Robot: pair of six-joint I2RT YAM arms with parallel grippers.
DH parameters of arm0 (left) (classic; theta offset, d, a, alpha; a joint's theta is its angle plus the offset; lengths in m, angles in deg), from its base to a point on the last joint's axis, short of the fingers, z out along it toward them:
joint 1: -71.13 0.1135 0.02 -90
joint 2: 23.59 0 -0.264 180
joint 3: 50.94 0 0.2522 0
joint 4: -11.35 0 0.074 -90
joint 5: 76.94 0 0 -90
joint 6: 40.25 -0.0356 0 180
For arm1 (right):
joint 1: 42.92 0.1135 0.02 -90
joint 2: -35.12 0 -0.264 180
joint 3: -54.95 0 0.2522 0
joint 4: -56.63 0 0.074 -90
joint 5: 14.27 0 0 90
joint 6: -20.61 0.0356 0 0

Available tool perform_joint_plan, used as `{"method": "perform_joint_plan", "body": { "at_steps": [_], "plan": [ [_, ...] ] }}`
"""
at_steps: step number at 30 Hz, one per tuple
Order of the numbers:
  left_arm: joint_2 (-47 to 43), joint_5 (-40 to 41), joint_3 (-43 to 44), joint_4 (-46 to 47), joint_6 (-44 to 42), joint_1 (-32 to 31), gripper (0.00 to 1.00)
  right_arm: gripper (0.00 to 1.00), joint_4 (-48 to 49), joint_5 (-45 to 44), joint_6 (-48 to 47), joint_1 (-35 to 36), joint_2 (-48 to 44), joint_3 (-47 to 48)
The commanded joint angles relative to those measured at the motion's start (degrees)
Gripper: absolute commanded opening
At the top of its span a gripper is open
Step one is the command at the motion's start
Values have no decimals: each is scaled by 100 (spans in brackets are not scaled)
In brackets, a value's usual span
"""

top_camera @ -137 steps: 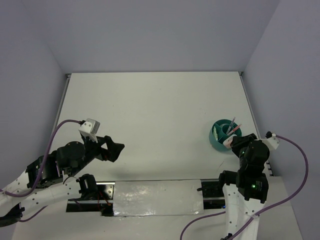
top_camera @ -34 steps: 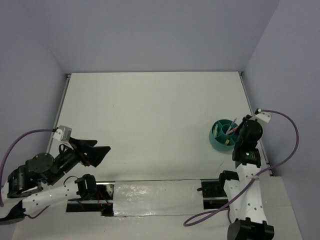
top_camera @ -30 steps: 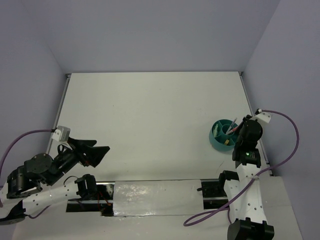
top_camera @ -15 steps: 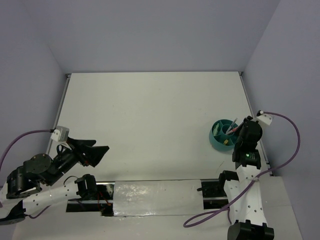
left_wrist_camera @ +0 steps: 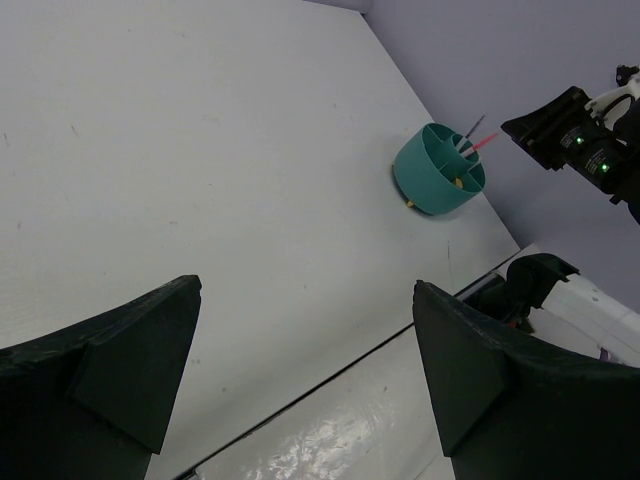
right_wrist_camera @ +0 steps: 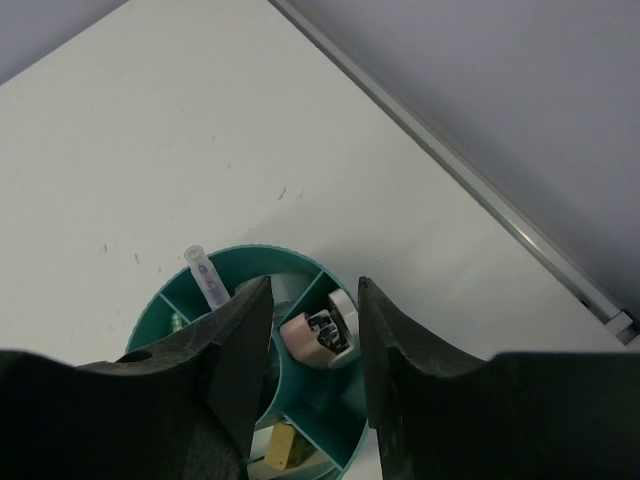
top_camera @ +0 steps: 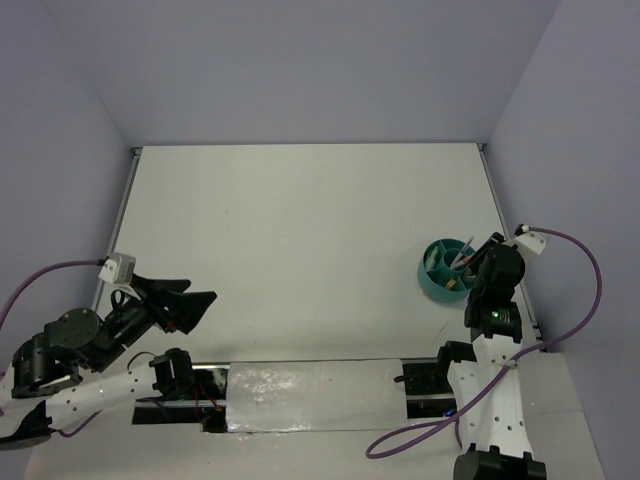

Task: Sort the stationery into containers
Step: Place the stapler in the storage box.

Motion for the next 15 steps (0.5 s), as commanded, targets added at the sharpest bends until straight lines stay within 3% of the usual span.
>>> {"method": "perform_joint_plan", "body": {
  "at_steps": [1,15],
  "plan": [
    [-83,96,69,190,-150,-26,99,47,-195,69,49,43,63,-24],
    [-4,158,52,173,-115,-26,99,46,-238,87,119,43,-446,12]
  ]
}}
